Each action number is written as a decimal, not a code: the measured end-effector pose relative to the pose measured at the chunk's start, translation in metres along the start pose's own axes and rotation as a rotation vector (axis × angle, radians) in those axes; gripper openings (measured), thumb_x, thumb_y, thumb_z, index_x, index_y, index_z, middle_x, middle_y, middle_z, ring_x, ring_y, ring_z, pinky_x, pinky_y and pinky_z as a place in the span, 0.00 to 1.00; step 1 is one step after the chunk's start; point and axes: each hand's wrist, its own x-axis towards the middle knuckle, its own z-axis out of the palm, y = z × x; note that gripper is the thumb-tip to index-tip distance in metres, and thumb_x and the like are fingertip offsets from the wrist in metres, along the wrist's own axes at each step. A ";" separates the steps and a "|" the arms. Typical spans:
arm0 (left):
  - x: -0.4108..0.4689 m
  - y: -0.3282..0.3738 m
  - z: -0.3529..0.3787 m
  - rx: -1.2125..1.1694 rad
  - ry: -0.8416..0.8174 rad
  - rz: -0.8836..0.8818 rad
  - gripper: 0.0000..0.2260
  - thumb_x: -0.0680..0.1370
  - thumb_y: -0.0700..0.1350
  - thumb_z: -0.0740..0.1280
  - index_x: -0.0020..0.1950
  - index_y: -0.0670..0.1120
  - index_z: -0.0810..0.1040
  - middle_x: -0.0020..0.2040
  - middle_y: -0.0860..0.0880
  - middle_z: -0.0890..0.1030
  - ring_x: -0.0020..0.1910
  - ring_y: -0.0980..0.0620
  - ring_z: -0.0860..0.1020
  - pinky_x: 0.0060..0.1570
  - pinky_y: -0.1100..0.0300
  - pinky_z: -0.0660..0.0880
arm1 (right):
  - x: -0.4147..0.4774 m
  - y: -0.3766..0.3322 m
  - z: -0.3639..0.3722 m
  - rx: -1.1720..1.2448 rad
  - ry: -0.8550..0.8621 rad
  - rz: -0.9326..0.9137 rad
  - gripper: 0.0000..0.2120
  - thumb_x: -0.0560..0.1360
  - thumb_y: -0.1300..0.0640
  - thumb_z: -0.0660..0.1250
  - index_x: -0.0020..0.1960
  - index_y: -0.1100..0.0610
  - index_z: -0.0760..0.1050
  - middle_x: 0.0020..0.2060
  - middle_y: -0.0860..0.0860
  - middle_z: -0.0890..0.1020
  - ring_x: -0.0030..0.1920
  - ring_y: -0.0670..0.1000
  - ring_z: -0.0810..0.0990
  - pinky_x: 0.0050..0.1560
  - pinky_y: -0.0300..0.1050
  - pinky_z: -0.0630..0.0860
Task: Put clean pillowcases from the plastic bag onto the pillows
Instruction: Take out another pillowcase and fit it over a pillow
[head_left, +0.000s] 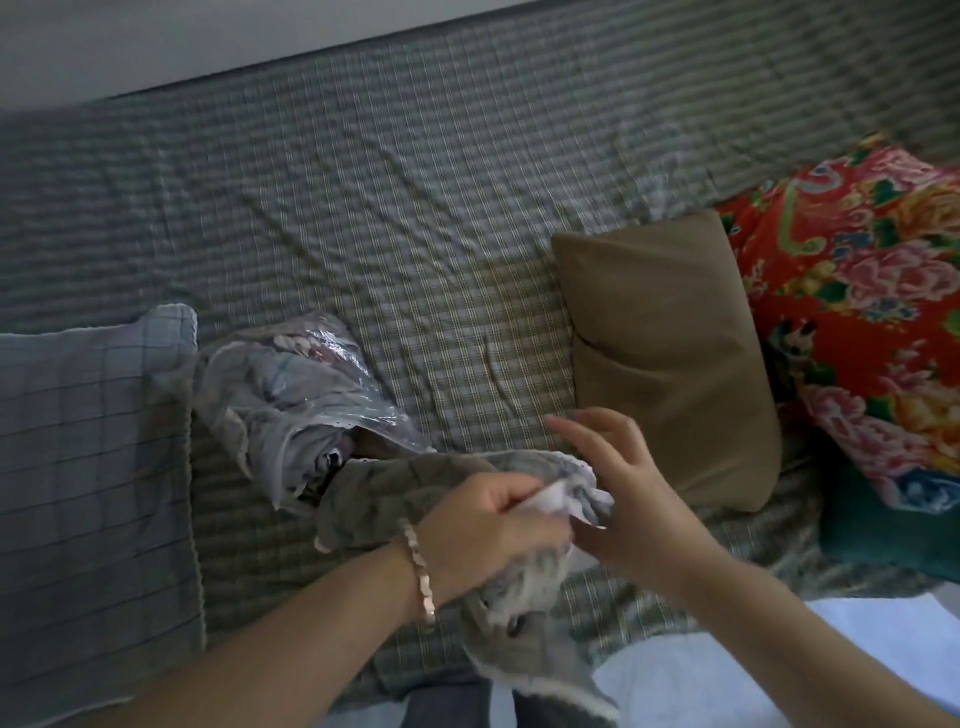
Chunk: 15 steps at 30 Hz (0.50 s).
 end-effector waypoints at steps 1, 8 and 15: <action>-0.005 0.005 0.003 0.056 -0.107 0.060 0.06 0.71 0.38 0.71 0.36 0.46 0.78 0.26 0.58 0.76 0.28 0.64 0.73 0.32 0.71 0.68 | 0.005 0.009 0.005 -0.058 -0.071 -0.006 0.30 0.65 0.56 0.75 0.63 0.40 0.68 0.65 0.46 0.63 0.62 0.48 0.67 0.60 0.46 0.71; -0.015 0.008 -0.032 0.689 0.357 0.219 0.12 0.72 0.39 0.68 0.45 0.56 0.75 0.32 0.57 0.76 0.31 0.63 0.74 0.33 0.71 0.69 | 0.018 0.009 -0.011 0.161 0.436 0.401 0.11 0.70 0.70 0.63 0.44 0.55 0.72 0.34 0.46 0.78 0.36 0.46 0.77 0.32 0.36 0.72; 0.006 -0.010 -0.072 0.661 0.695 0.193 0.13 0.75 0.30 0.59 0.46 0.43 0.81 0.51 0.52 0.79 0.44 0.57 0.73 0.38 0.78 0.66 | 0.013 -0.032 -0.052 0.009 0.149 0.167 0.15 0.69 0.60 0.71 0.50 0.46 0.72 0.33 0.41 0.78 0.33 0.39 0.79 0.30 0.28 0.71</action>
